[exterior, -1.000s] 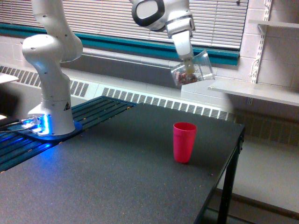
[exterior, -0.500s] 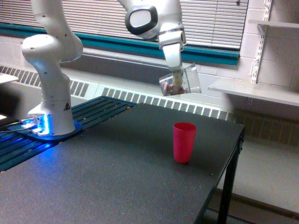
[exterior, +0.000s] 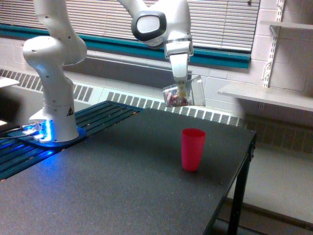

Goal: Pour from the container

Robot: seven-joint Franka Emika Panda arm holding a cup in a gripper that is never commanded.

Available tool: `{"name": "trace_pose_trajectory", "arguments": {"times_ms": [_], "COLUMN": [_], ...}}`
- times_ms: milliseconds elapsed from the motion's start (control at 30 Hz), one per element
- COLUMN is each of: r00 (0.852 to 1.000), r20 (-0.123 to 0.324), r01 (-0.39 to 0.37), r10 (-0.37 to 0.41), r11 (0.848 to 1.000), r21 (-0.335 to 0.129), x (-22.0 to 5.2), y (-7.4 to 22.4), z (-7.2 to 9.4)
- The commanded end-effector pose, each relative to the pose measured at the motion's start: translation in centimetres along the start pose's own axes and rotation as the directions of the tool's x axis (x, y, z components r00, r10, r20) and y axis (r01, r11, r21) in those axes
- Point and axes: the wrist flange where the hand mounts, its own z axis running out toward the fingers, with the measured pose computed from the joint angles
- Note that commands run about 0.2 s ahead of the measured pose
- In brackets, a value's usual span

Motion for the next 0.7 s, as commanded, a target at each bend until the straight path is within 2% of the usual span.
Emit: {"name": "trace_pose_trajectory", "arguments": {"times_ms": [33, 700], "r00": [1.000, 0.995], "r20": [0.026, 0.083], "r01": [-0.003, 0.060], "r10": [0.004, -0.051], "r11": [1.000, 0.991], "r21": [-0.030, -0.118], "x": [-0.9, -2.5], "y": [0.0, -1.2], "z": [1.2, 3.7]}}
